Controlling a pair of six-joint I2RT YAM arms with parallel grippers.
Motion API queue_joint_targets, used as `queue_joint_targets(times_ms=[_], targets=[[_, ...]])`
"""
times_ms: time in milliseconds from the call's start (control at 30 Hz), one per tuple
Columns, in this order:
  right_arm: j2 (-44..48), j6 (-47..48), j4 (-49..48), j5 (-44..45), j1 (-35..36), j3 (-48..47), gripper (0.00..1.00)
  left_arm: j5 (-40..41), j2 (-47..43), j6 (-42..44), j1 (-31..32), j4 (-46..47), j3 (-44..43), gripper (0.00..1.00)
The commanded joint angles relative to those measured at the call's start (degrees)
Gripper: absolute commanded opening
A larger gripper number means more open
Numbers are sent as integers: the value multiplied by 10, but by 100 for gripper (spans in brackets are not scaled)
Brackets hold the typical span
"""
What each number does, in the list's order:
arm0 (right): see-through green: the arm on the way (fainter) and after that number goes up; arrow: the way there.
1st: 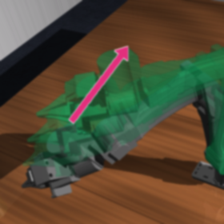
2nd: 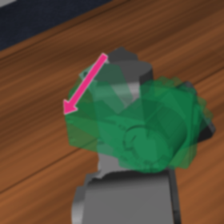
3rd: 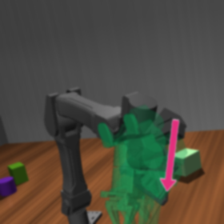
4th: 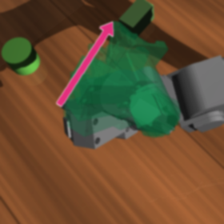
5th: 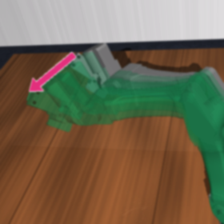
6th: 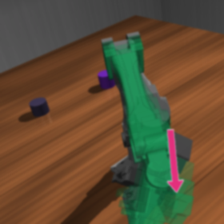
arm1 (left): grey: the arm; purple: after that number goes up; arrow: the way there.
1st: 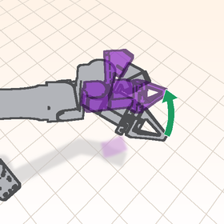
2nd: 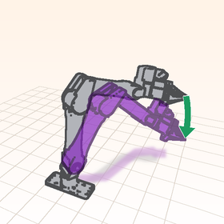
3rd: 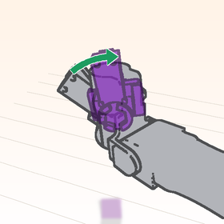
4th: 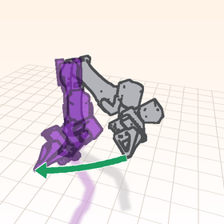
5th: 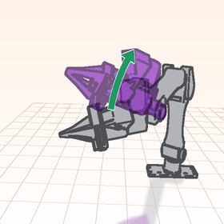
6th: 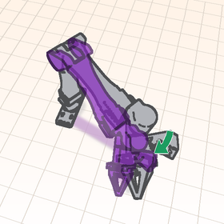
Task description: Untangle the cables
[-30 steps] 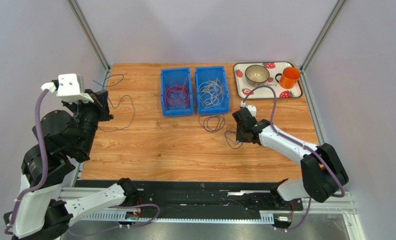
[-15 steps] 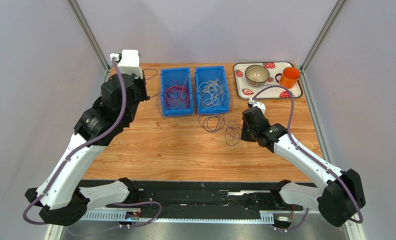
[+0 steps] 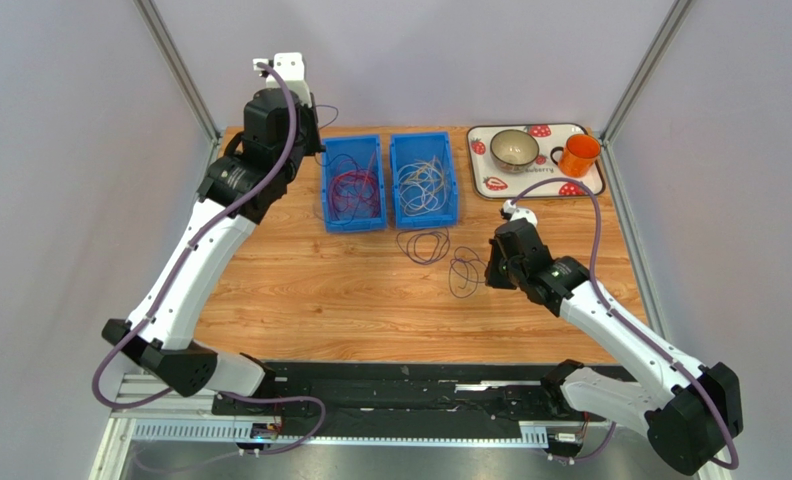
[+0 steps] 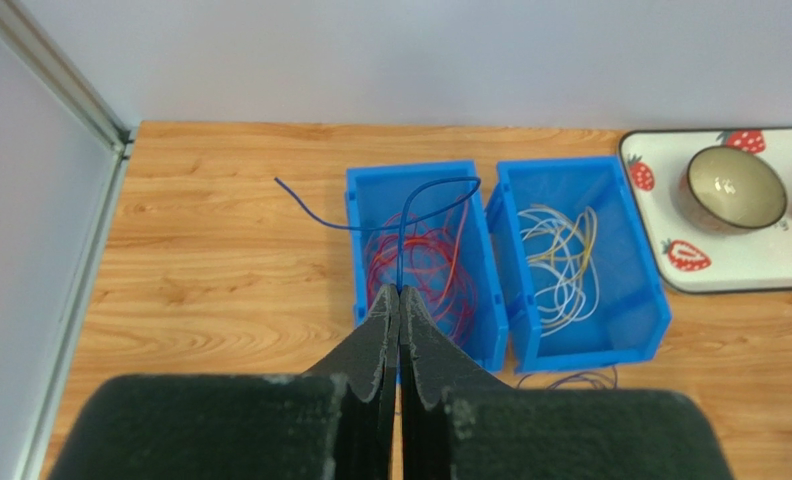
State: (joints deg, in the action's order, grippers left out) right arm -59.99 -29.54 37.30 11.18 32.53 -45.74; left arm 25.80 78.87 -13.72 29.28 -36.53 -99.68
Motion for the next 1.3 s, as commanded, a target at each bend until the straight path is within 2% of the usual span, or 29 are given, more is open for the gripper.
queue_joint_targets(times_ms=[0,367,500,700,967,1167,1267], targets=[[33,12,-2,-4,0,4,0,-37,41,-23,-9,33,-60,0],[58,13,15,-12,1,-2,0,-41,157,-33,-32,45,-140,0],[65,12,15,-16,0,0,0,-76,197,-48,-59,45,-148,0],[58,15,8,-20,1,-3,0,-124,248,-75,-80,43,-134,0],[48,17,8,-31,1,-18,0,-149,300,-85,-82,52,-113,0],[44,15,10,-37,1,-24,0,-169,367,-86,-86,23,-146,0],[44,12,10,-41,2,-26,0,-184,374,-97,-90,43,-113,0]])
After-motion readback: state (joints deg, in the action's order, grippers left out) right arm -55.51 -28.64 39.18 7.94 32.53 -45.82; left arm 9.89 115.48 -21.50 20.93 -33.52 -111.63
